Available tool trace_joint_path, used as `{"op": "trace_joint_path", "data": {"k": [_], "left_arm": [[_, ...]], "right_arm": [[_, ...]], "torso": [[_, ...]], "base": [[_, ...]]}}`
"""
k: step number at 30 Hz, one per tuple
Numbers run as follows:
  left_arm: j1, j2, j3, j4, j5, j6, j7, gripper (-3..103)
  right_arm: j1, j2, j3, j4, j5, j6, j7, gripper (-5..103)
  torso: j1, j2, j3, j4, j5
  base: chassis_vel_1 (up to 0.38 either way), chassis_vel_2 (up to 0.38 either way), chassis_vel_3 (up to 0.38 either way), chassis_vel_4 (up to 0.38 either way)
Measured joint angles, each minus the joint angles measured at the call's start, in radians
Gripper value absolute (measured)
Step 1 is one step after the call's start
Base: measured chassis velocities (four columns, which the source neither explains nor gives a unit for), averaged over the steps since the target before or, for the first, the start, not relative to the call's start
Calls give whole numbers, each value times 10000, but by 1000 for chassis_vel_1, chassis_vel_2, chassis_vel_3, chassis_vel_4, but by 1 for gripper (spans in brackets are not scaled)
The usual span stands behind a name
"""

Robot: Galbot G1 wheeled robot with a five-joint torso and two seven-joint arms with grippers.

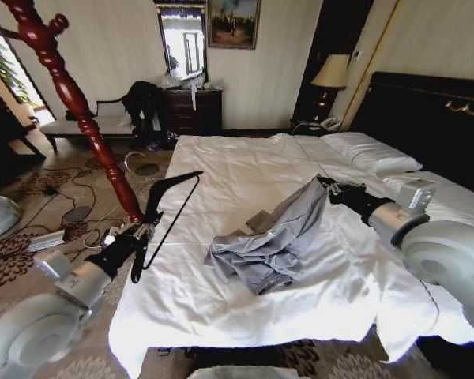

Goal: Pick up the clothes from the bed and hang them on the clothes hanger.

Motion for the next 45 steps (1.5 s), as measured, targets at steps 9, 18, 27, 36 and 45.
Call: {"op": "trace_joint_path", "data": {"k": [9, 18, 27, 36, 45], "left_arm": [[-217, 29, 1432, -2, -108, 225, 614, 16], [-815, 1776, 732, -15, -3000, 408, 1020, 16], [-990, 3314, 237, -97, -3614, 448, 1636, 16], [-862, 5613, -718, -64, -4263, 245, 2347, 16], [-641, 6285, -1223, -42, -4087, -161, 2504, 16]], "right_arm": [[21, -100, 139, -21, -24, 54, 6, 0], [175, -291, -249, -100, -479, 100, -74, 0], [528, -488, -523, 29, 102, 39, 91, 0], [1381, -570, -1344, 31, 637, 12, 242, 0], [1403, -785, -672, 856, 1462, 9, 381, 0]], "torso": [[0, 0, 0, -1, -3], [1, 0, 1, -3, -3], [0, 0, 1, -2, -6], [1, -1, 1, -3, 1], [0, 0, 1, -1, -4]], "base": [[0, 0, 0, 0], [0, 0, 0, 0], [0, 0, 0, 0], [0, 0, 0, 0], [0, 0, 0, 0]]}}
